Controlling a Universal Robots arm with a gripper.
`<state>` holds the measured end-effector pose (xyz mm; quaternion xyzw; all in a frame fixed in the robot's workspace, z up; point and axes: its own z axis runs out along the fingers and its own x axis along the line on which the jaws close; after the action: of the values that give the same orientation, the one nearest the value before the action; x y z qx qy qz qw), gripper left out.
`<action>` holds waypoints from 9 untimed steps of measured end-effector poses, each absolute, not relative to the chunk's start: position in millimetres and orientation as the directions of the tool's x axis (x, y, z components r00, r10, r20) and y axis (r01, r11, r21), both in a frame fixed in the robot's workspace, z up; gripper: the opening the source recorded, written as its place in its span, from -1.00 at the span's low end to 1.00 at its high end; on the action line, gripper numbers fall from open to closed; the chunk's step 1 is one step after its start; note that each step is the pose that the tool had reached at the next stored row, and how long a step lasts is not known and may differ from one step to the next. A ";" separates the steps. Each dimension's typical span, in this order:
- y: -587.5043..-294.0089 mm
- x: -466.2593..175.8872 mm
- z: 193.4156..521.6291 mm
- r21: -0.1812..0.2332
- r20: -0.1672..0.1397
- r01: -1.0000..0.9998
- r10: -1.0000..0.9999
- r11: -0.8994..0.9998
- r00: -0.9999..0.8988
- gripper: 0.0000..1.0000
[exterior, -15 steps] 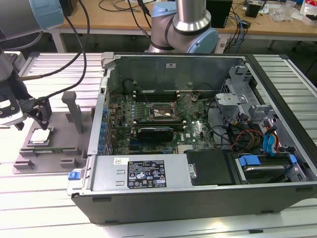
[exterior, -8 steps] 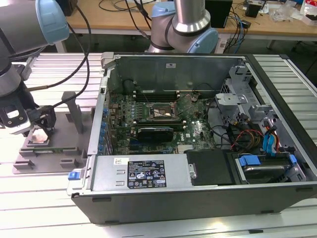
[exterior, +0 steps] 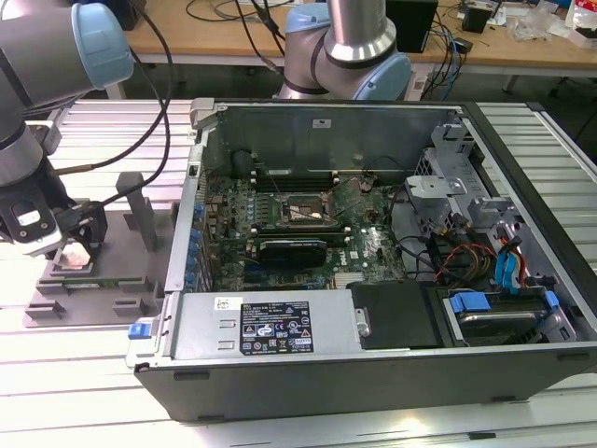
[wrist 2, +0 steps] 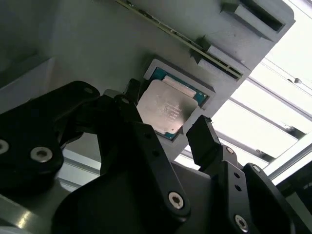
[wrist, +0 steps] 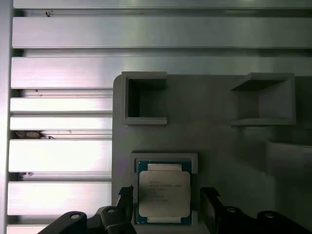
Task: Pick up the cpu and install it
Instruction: 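Pick up the cpu and move it towards the insertion slot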
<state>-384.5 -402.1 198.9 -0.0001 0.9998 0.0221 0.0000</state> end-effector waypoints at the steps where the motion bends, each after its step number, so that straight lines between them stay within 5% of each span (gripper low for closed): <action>1: -402.1 -384.4 198.5 0.044 0.000 -0.005 -0.005 0.999 -1.000 0.33; 9: -402.1 -383.4 192.8 0.043 0.000 -0.029 -0.029 0.999 -1.000 0.33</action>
<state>-383.4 -402.1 192.8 -0.0145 0.9997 0.0217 -0.0003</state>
